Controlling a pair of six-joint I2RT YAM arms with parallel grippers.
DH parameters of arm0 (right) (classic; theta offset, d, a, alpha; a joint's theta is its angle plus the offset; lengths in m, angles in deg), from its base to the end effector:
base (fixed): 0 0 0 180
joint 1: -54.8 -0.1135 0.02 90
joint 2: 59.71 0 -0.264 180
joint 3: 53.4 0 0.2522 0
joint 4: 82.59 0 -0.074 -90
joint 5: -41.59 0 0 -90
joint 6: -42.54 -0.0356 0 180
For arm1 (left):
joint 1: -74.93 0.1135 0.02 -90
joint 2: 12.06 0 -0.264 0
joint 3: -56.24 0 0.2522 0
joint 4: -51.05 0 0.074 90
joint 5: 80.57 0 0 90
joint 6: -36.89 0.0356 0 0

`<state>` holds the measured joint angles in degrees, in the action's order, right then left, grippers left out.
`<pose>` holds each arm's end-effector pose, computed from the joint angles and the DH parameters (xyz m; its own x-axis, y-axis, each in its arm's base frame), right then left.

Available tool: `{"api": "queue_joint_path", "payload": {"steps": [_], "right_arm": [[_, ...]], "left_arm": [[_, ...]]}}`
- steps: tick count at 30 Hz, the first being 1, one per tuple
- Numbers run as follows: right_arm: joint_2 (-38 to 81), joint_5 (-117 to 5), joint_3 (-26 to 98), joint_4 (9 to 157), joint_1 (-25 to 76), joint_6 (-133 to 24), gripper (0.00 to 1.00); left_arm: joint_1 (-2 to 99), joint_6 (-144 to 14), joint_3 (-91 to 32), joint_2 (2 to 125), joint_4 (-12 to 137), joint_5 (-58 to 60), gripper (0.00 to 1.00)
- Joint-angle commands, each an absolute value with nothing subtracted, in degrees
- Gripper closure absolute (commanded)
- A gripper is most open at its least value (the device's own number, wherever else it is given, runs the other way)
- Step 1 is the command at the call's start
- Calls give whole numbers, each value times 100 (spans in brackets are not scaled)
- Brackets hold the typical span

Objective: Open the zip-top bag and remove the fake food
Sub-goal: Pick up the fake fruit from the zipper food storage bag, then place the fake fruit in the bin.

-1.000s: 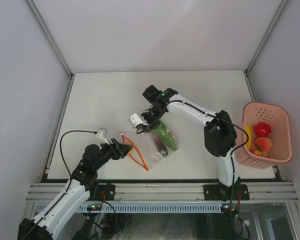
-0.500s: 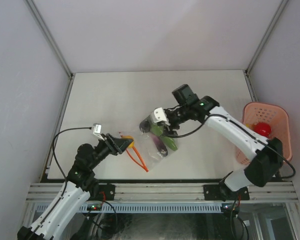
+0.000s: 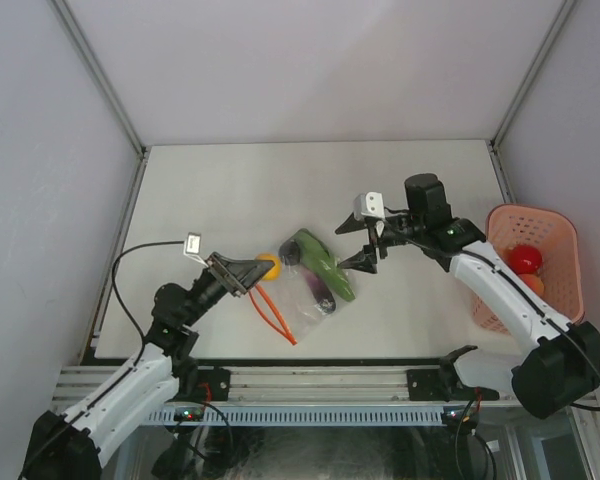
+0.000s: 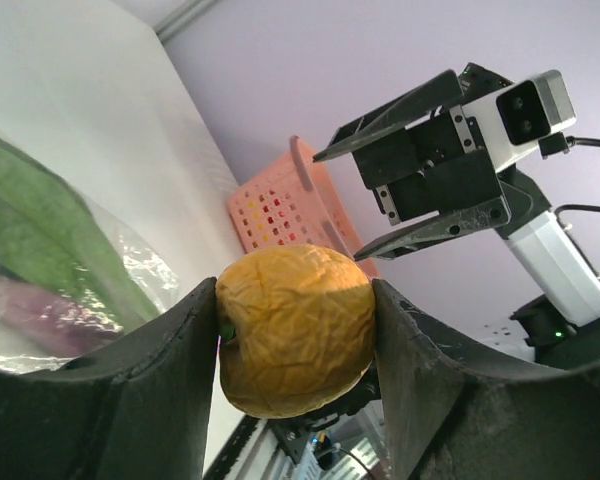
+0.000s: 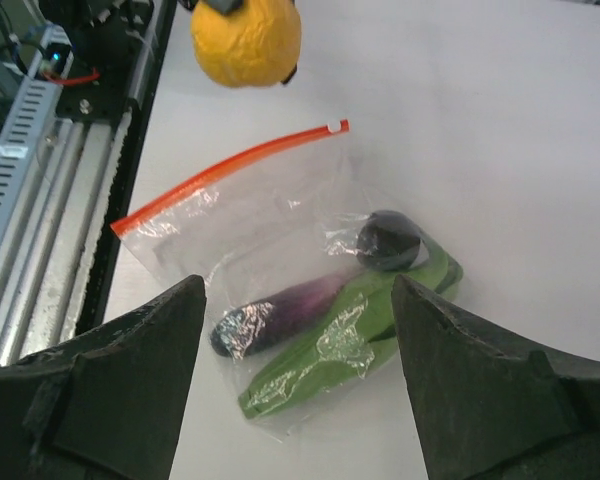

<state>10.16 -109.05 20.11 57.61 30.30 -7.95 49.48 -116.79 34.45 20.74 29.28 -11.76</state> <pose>0.2189 0.1338 0.3234 0.1225 -0.2870 -0.9501 -0.9925 -0.0366 -0.1169 0.1308 -0.0765 0.2284 -0.5718 -0.6534 -0.4961 0.4709 0.2337 -0.8507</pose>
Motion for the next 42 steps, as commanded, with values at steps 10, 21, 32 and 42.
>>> {"api": "queue_joint_path", "payload": {"steps": [10, 21, 32, 42], "right_arm": [[857, -11331, 1351, 8588, 2529, -3328, 25], [915, -10464, 772, 10328, 2211, -4744, 24], [1190, -10073, 605, 10395, 1618, -4345, 23], [1389, -9786, 603, 10442, 1352, -4456, 24]], "left_arm": [[3702, -12525, 3178, 3107, 1312, 563, 85], [2908, -13496, 2922, 3846, 1260, 1603, 90], [2553, -13861, 2706, 4214, 1260, 2043, 92], [2387, -13950, 2616, 4356, 1240, 2119, 92]]}}
